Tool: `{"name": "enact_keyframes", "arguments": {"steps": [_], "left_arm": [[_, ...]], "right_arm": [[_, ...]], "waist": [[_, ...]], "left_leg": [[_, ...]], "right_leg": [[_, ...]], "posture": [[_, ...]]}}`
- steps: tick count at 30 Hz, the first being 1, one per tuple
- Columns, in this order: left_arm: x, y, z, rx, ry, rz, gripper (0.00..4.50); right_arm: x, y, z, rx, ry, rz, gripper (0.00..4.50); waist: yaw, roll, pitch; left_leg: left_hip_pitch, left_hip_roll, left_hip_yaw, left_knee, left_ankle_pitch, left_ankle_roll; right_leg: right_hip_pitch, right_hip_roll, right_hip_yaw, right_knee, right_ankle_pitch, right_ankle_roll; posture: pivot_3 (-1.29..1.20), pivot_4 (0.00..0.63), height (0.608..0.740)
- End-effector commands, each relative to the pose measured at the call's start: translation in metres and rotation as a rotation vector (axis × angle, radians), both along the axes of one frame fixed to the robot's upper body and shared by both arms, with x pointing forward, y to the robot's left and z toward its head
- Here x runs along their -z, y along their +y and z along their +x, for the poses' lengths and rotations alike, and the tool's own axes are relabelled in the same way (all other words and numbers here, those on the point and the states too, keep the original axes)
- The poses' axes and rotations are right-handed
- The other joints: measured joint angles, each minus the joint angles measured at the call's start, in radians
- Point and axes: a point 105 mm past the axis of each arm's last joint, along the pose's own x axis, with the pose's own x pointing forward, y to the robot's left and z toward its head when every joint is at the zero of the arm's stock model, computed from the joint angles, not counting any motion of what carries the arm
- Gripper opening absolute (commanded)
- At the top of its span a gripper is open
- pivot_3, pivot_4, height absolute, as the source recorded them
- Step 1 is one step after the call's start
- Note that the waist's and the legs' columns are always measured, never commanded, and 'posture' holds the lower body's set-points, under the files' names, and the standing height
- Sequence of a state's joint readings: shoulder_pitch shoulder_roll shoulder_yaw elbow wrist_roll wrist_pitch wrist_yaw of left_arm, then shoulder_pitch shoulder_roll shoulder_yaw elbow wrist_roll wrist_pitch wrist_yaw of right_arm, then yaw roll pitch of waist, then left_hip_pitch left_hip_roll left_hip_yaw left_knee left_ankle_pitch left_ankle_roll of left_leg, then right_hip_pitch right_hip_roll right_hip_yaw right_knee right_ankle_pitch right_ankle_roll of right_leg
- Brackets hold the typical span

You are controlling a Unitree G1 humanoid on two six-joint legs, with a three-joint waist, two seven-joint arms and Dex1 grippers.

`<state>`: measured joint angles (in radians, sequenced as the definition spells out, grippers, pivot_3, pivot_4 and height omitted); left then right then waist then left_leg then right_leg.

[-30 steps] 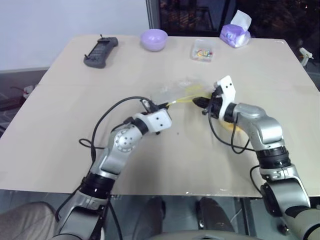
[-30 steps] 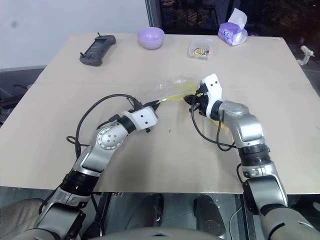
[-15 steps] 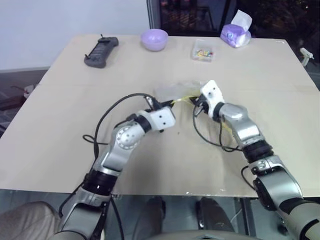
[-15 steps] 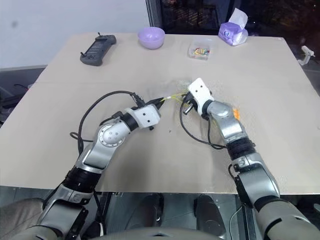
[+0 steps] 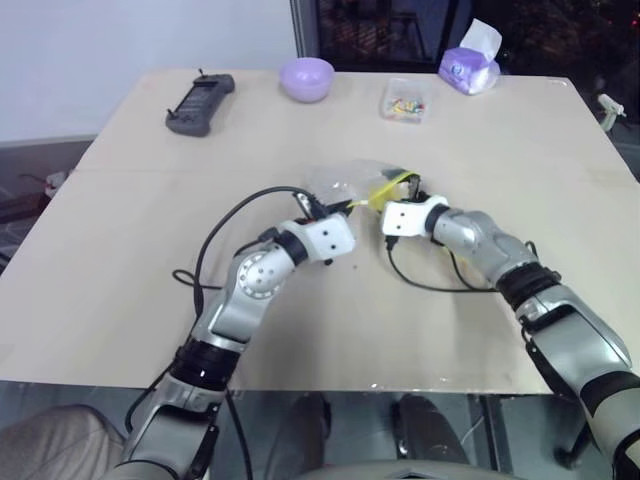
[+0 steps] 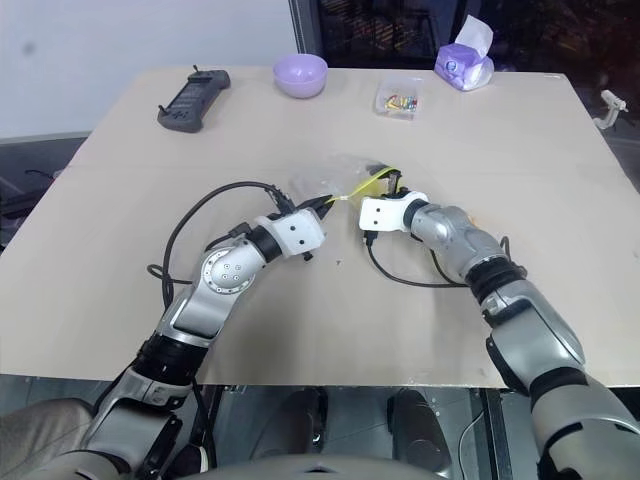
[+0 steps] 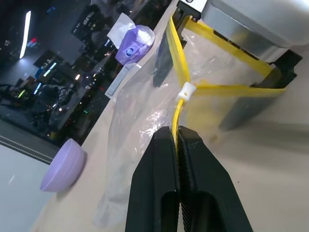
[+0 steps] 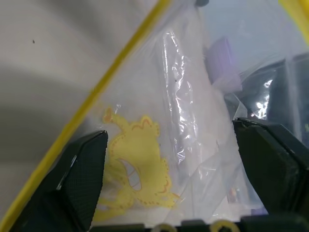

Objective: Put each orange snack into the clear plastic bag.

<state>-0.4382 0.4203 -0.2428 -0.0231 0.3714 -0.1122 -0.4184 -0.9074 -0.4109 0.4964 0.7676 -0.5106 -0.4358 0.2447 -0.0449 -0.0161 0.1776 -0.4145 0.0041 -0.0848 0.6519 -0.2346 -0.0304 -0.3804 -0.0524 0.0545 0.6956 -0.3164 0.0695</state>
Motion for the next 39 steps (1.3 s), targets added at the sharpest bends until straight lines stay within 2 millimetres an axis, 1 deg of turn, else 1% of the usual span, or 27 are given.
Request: {"name": "enact_keyframes", "arguments": {"steps": [1, 3, 5, 8, 10, 11, 12, 14, 15, 17, 18, 20, 22, 24, 30, 32, 34, 35, 36, 37, 38, 39], "left_arm": [[-0.010, 0.002, 0.002, -0.020, -0.040, -0.019, 0.00], [-0.011, 0.004, 0.004, -0.040, -0.044, -0.029, 0.00], [-0.010, 0.006, 0.006, -0.053, -0.043, -0.034, 0.00], [-0.009, 0.006, 0.006, -0.055, -0.040, -0.032, 0.00], [-0.008, 0.005, 0.005, -0.054, -0.039, -0.033, 0.00], [-0.008, 0.005, 0.005, -0.055, -0.038, -0.035, 0.00], [-0.007, 0.005, 0.005, -0.056, -0.036, -0.037, 0.00], [-0.006, 0.005, 0.005, -0.057, -0.035, -0.039, 0.00], [-0.006, 0.005, 0.005, -0.058, -0.034, -0.039, 0.00], [-0.006, 0.005, 0.005, -0.058, -0.034, -0.040, 0.00], [-0.006, 0.006, 0.004, -0.059, -0.033, -0.040, 0.00], [-0.005, 0.006, 0.004, -0.059, -0.031, -0.041, 0.00], [-0.003, 0.005, 0.004, -0.053, -0.025, -0.038, 0.00], [-0.003, 0.004, 0.004, -0.048, -0.023, -0.036, 0.00], [-0.003, 0.002, 0.004, -0.036, -0.024, -0.030, 0.00], [-0.003, 0.001, 0.004, -0.030, -0.027, -0.025, 0.00], [-0.004, 0.002, 0.004, -0.034, -0.029, -0.025, 0.00], [-0.005, 0.002, 0.004, -0.037, -0.030, -0.026, 0.00], [-0.005, 0.003, 0.005, -0.038, -0.030, -0.027, 0.00], [-0.005, 0.003, 0.005, -0.039, -0.030, -0.027, 0.00], [-0.005, 0.002, 0.005, -0.039, -0.030, -0.028, 0.00], [-0.005, 0.002, 0.005, -0.040, -0.031, -0.028, 0.00]], "right_arm": [[-0.029, -0.013, -0.005, -0.020, 0.074, 0.170, 4.43], [-0.041, -0.019, -0.017, -0.067, 0.118, 0.259, 4.43], [-0.047, -0.024, -0.028, -0.106, 0.162, 0.313, 4.43], [-0.057, -0.038, -0.044, -0.126, 0.251, 0.416, 4.43], [-0.059, -0.050, -0.055, -0.120, 0.395, 0.550, 4.43], [-0.060, -0.058, -0.062, -0.112, 0.471, 0.623, 4.43], [-0.058, -0.071, -0.069, -0.091, 0.552, 0.699, 4.43], [-0.052, -0.094, -0.076, -0.019, 0.629, 0.761, 4.43], [-0.048, -0.108, -0.076, 0.042, 0.637, 0.788, 4.43], [-0.040, -0.129, -0.076, 0.135, 0.649, 0.828, 4.43], [-0.033, -0.140, -0.077, 0.185, 0.654, 0.830, 4.43], [-0.018, -0.152, -0.079, 0.257, 0.690, 0.848, 4.43], [0.002, -0.154, -0.082, 0.305, 0.749, 0.863, 4.43], [0.019, -0.150, -0.085, 0.314, 0.806, 0.860, 4.43], [0.041, -0.140, -0.076, 0.332, 0.851, 0.891, 4.43], [0.039, -0.137, -0.072, 0.320, 0.828, 0.893, 3.86], [0.037, -0.137, -0.071, 0.315, 0.809, 0.867, 3.48], [0.035, -0.138, -0.071, 0.315, 0.802, 0.856, 2.94], [0.034, -0.138, -0.071, 0.312, 0.797, 0.845, 2.77], [0.033, -0.138, -0.071, 0.305, 0.795, 0.831, 2.44], [0.031, -0.138, -0.072, 0.292, 0.798, 0.823, 2.25], [0.028, -0.136, -0.075, 0.272, 0.811, 0.810, 1.98]], "waist": [[0.002, 0.000, 0.000], [0.002, 0.000, 0.000], [0.005, 0.000, 0.000], [0.004, 0.000, 0.000], [0.005, 0.000, 0.000], [0.005, 0.000, 0.000], [0.007, 0.000, 0.000], [0.010, 0.000, 0.000], [0.011, 0.000, 0.000], [0.012, 0.000, 0.000], [0.011, 0.000, 0.000], [0.009, 0.000, 0.000], [0.006, 0.000, 0.000], [0.005, 0.000, 0.000], [0.004, 0.000, -0.001], [0.003, 0.000, -0.001], [0.001, 0.000, -0.001], [0.001, 0.000, -0.001], [0.001, 0.000, -0.001], [0.002, 0.000, -0.001], [0.002, 0.000, -0.001], [0.003, 0.000, -0.001]], "left_leg": [[0.000, 0.000, 0.000, 0.000, 0.000, 0.000], [0.000, 0.000, -0.001, 0.000, 0.000, 0.000], [0.000, 0.000, -0.001, 0.000, 0.000, 0.000], [0.000, 0.000, -0.001, 0.001, -0.002, 0.004], [0.000, 0.000, -0.002, 0.001, -0.002, 0.004], [0.000, 0.000, -0.002, 0.001, -0.002, 0.004], [0.000, 0.000, -0.002, 0.001, -0.002, 0.004], [-0.001, 0.000, -0.002, 0.001, -0.003, 0.004], [-0.001, -0.001, -0.002, 0.001, -0.003, 0.005], [0.000, -0.001, -0.002, 0.001, -0.003, 0.005], [0.000, -0.001, -0.002, 0.001, -0.003, 0.005], [0.000, -0.001, -0.002, 0.001, -0.003, 0.005], [0.001, 0.000, -0.002, 0.001, -0.003, 0.005], [0.001, 0.000, -0.001, 0.001, -0.003, 0.005], [0.001, 0.000, -0.001, 0.001, -0.003, 0.005], [0.001, 0.000, -0.001, 0.001, -0.003, 0.005], [0.002, 0.000, -0.001, 0.001, -0.003, 0.005], [0.002, 0.000, -0.001, 0.001, -0.003, 0.005], [0.002, 0.000, -0.001, 0.001, -0.003, 0.005], [0.002, 0.000, -0.001, 0.001, -0.003, 0.005], [0.002, 0.000, -0.001, 0.001, -0.003, 0.005], [0.002, 0.000, -0.001, 0.001, -0.003, 0.005]], "right_leg": [[0.000, 0.000, 0.000, 0.000, 0.000, 0.000], [0.001, 0.000, -0.001, 0.000, 0.000, 0.000], [0.001, 0.000, -0.001, 0.000, 0.000, 0.000], [0.002, 0.000, -0.001, 0.000, 0.000, 0.000], [0.002, 0.000, -0.002, 0.000, 0.000, 0.000], [0.002, 0.000, -0.002, 0.000, 0.000, 0.000], [0.002, 0.000, -0.002, 0.000, 0.000, 0.000], [0.003, -0.001, -0.002, 0.000, 0.000, 0.000], [0.003, -0.001, -0.002, -0.001, 0.000, 0.000], [0.003, -0.001, -0.002, 0.000, 0.000, 0.000], [0.003, -0.001, -0.002, 0.000, 0.000, 0.000], [0.003, -0.001, -0.002, 0.000, 0.000, 0.000], [0.003, 0.000, -0.002, 0.000, 0.000, 0.000], [0.003, 0.000, -0.002, 0.000, 0.000, 0.000], [0.003, 0.000, -0.001, 0.000, 0.000, 0.000], [0.003, 0.000, -0.001, 0.000, 0.000, 0.000], [0.003, 0.000, -0.001, 0.000, 0.000, 0.000], [0.003, 0.000, -0.001, 0.000, 0.000, 0.000], [0.003, 0.000, -0.001, 0.001, 0.000, 0.000], [0.003, 0.000, -0.001, 0.001, 0.000, 0.000], [0.003, 0.000, -0.001, 0.000, 0.000, 0.000], [0.003, 0.000, -0.001, 0.000, 0.000, 0.000]], "posture": [[0.00, 0.150, 0.740], [0.00, 0.150, 0.740], [0.00, 0.150, 0.740], [0.00, 0.150, 0.740], [0.00, 0.150, 0.740], [0.00, 0.150, 0.740], [0.00, 0.150, 0.740], [0.00, 0.150, 0.740], [0.00, 0.150, 0.740], [0.00, 0.150, 0.740], [0.00, 0.150, 0.740], [0.00, 0.150, 0.740], [0.00, 0.150, 0.740], [0.00, 0.150, 0.740], [0.00, 0.150, 0.740], [0.00, 0.150, 0.740], [0.00, 0.150, 0.740], [0.00, 0.150, 0.740], [0.00, 0.150, 0.740], [0.00, 0.150, 0.740], [0.00, 0.150, 0.740], [0.00, 0.150, 0.740]]}}
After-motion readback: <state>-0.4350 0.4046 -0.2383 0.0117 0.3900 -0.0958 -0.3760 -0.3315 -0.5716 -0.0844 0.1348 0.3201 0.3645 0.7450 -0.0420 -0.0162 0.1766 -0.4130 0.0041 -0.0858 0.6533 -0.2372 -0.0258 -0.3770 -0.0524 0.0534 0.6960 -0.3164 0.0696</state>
